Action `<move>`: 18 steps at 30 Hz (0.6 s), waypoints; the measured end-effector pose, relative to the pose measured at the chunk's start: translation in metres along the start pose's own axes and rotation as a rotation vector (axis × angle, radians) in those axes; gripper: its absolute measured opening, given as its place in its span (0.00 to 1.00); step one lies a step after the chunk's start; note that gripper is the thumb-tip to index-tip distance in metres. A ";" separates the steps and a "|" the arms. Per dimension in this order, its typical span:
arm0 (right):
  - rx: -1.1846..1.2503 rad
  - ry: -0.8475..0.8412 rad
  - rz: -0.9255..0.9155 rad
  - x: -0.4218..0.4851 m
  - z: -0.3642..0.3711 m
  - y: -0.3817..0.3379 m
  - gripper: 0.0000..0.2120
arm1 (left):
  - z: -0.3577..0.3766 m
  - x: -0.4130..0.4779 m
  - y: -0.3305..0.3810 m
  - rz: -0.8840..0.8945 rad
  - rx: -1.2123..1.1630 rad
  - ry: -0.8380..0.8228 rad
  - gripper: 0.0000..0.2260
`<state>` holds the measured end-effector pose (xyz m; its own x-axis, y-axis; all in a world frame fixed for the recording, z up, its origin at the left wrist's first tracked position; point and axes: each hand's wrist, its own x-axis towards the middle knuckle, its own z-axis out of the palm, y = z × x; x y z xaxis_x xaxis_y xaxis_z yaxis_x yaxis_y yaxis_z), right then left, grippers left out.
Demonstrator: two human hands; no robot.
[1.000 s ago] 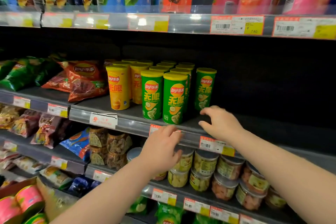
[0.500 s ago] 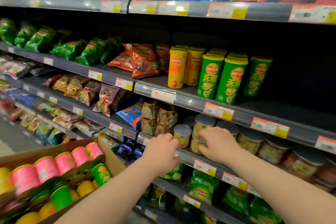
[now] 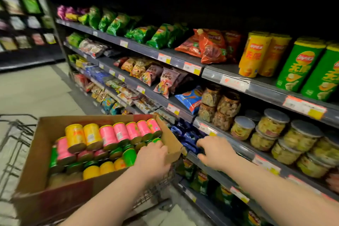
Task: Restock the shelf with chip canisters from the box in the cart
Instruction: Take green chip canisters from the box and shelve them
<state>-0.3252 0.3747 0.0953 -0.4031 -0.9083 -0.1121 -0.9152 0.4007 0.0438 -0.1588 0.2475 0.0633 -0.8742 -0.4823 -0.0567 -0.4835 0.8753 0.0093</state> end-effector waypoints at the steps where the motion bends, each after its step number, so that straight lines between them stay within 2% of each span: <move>1: 0.003 -0.009 -0.020 0.005 0.004 -0.008 0.14 | 0.003 -0.006 -0.008 -0.034 -0.008 -0.008 0.20; 4: -0.014 -0.046 -0.076 0.020 0.013 -0.027 0.17 | 0.012 -0.022 -0.027 -0.109 -0.030 -0.030 0.19; 10: -0.025 -0.112 -0.156 0.052 0.027 -0.057 0.17 | 0.029 -0.040 -0.063 -0.252 -0.082 -0.077 0.21; 18: -0.039 -0.179 -0.227 0.123 0.047 -0.068 0.20 | 0.044 -0.016 -0.101 -0.368 -0.093 -0.143 0.21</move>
<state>-0.3124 0.2415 0.0318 -0.1833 -0.9373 -0.2963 -0.9828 0.1812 0.0349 -0.0942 0.1688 0.0195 -0.6304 -0.7469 -0.2116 -0.7705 0.6353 0.0529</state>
